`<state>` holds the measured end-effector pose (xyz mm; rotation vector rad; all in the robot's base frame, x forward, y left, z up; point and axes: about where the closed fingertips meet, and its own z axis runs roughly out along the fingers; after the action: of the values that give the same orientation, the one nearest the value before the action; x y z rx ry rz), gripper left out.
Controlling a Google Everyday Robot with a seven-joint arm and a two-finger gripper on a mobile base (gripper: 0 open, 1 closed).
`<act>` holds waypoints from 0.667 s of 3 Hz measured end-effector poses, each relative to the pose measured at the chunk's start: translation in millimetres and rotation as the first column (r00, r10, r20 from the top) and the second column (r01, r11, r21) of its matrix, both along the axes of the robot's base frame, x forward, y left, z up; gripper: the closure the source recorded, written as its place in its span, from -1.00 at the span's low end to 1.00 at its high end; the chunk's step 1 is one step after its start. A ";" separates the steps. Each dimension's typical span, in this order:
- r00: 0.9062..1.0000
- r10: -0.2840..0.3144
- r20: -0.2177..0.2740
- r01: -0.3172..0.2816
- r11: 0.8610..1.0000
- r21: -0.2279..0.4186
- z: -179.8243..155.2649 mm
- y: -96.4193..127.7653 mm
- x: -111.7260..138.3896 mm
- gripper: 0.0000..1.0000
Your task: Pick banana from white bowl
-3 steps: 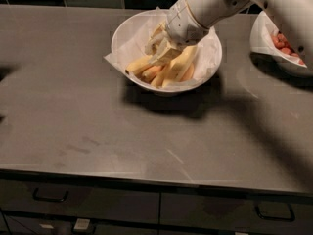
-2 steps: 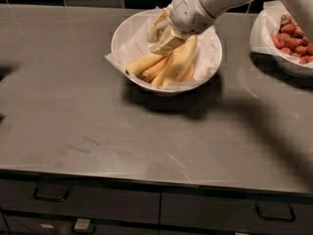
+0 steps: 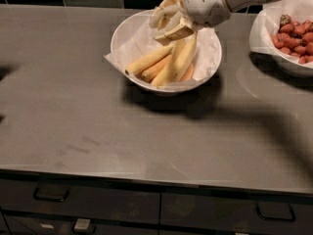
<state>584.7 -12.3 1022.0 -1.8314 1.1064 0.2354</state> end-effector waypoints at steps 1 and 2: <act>1.000 0.009 -0.009 -0.008 0.992 0.130 17.6 -1.2 -44.1 1.00; 1.000 0.022 -0.019 -0.017 0.967 0.254 28.7 1.4 -91.5 1.00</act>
Offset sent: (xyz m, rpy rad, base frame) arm -0.1481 -0.0081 0.0407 0.4217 0.0415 0.0160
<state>493.3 -10.9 1050.8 -1.6150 1.0229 0.3910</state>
